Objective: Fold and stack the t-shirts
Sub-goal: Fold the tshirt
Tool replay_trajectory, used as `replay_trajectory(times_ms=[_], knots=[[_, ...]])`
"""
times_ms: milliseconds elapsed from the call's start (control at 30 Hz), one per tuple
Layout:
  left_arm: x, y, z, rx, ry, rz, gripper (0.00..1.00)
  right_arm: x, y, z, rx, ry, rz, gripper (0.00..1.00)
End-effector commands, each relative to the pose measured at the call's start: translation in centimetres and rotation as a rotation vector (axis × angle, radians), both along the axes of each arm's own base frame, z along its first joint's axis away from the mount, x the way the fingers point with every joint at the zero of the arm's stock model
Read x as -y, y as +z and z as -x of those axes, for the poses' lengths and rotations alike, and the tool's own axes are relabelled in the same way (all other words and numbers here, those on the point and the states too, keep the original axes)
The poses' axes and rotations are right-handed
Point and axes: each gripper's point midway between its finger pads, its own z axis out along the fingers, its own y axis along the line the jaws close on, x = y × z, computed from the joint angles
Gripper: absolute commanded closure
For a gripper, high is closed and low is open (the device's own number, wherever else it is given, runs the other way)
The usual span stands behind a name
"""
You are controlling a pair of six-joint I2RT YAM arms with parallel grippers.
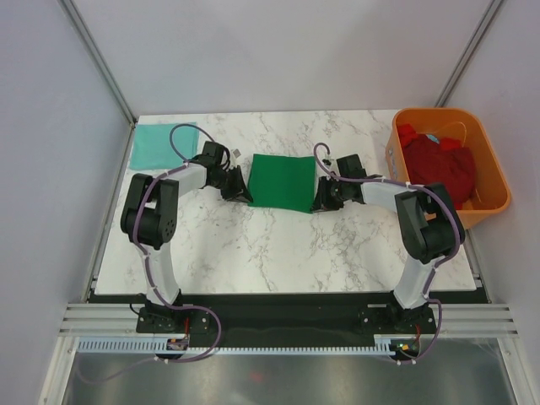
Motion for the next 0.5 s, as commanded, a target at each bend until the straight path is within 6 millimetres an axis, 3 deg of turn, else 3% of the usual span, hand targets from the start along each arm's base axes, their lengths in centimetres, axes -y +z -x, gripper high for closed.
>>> replay_trajectory(times_ms=[0,100,233,300,333,367,400,433,467], knots=[[0.3,1.2,0.3,0.019,-0.007,0.030,0.94,0.5,-1.1,0.5,-0.001,0.020,0.028,0.81],[-0.2,1.5,1.8,0.000,0.022,0.021,0.98,0.8,-0.8,1.4,-0.011,0.013,0.026,0.98],[-0.8,2.7,4.6,-0.020,0.060,0.028,0.98,1.3,0.4,3.4,-0.012,0.004,0.022,1.00],[-0.9,3.0,5.6,-0.024,0.065,0.031,0.98,1.9,0.0,5.0,-0.035,-0.005,0.036,1.00],[-0.9,3.3,6.2,-0.027,0.065,0.035,0.95,2.0,0.7,5.4,-0.025,-0.013,0.026,1.00],[-1.1,2.9,7.3,-0.045,0.064,0.034,0.92,2.0,0.7,6.0,-0.032,-0.017,0.022,1.00],[-1.2,3.7,7.7,-0.025,0.070,0.038,0.87,2.2,0.2,7.3,-0.055,-0.013,0.023,1.00],[-1.3,3.8,8.2,-0.029,0.071,0.043,0.73,1.7,0.9,7.9,-0.046,-0.004,0.003,1.00],[-1.5,3.4,9.2,-0.047,0.073,0.040,0.65,1.9,0.5,8.8,-0.060,-0.003,0.006,0.97]])
